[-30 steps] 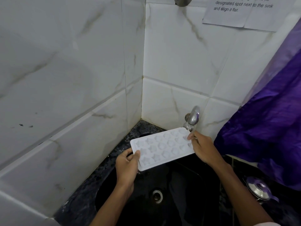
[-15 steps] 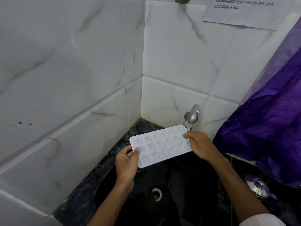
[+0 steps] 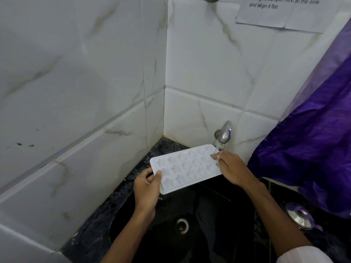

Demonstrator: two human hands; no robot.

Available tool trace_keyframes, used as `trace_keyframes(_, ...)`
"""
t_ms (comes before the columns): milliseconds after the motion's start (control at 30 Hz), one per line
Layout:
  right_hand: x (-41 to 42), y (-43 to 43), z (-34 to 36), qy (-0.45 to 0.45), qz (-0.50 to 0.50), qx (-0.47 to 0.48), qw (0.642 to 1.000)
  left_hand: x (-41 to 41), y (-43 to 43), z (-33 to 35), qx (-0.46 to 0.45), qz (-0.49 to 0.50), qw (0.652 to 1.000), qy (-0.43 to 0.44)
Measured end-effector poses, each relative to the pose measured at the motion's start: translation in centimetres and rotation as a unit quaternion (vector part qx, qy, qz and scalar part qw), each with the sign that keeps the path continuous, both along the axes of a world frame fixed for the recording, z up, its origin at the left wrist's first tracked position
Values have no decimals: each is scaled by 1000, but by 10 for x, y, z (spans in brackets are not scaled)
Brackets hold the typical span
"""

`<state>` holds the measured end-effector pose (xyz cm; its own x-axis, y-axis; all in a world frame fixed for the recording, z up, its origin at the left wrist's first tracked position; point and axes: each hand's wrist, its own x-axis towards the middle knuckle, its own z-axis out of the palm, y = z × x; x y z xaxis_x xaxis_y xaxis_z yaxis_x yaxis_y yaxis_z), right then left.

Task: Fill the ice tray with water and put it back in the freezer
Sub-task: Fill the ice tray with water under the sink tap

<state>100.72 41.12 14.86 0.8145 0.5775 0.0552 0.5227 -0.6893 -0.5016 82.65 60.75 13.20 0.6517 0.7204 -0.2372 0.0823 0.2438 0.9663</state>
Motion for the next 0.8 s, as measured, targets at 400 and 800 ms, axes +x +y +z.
trace_keyframes(400, -4, -5, 7, 24, -54, 80, 995, 6, 4, -1, -15, 20, 1000, 0)
trace_keyframes(800, 1, -6, -8, -79, 9, 6, 997, 9, 3, 1, -14, 29, 999, -10)
